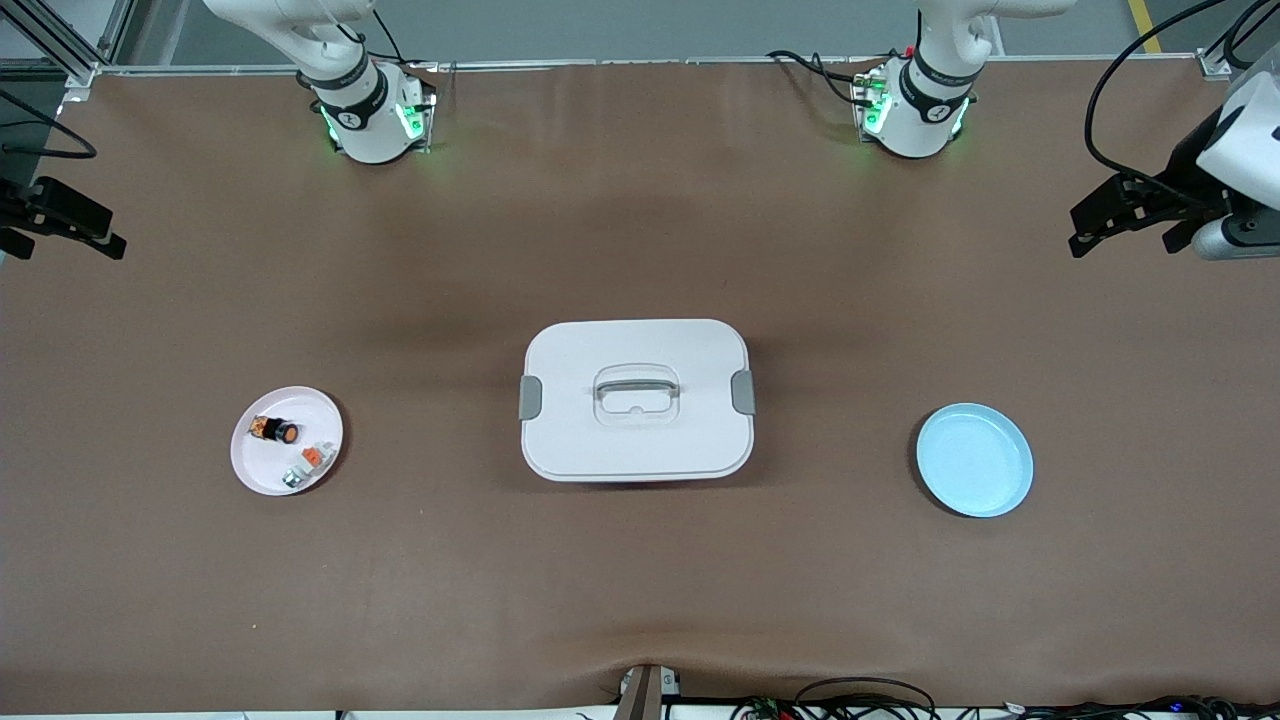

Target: Transfer orange switch to right arm and place

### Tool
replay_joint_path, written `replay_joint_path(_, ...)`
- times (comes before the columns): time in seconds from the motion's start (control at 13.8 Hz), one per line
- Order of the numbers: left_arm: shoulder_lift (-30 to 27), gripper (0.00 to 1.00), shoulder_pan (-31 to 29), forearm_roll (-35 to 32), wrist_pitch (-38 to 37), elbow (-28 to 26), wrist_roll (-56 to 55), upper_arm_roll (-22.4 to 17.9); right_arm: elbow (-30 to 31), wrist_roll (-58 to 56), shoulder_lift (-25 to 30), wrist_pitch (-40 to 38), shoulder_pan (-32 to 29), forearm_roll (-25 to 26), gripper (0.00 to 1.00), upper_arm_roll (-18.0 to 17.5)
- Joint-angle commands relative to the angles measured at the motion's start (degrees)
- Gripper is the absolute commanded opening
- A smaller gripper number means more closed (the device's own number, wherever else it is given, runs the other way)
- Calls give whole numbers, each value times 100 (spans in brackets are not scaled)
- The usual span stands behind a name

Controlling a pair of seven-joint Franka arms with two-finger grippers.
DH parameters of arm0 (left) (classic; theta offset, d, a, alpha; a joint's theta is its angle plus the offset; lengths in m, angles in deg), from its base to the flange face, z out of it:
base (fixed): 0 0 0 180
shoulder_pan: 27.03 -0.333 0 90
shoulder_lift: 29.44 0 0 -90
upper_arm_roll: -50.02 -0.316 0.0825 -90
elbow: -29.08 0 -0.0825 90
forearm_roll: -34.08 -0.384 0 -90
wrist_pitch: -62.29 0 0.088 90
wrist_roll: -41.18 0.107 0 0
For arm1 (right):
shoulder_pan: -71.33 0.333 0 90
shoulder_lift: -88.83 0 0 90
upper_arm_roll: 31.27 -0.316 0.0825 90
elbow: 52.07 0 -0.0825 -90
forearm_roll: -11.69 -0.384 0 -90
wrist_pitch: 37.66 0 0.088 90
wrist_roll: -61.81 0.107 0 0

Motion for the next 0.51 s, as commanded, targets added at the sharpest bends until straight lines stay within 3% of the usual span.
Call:
replay_joint_path(0.0, 36, 100, 35, 53, 62, -5, -15, 12, 64, 96, 126, -21, 29, -45, 100, 37)
replay_joint_path(0.43, 27, 100, 26, 62, 44, -23, -15, 20, 64, 412, 152, -48, 29, -54, 100, 37)
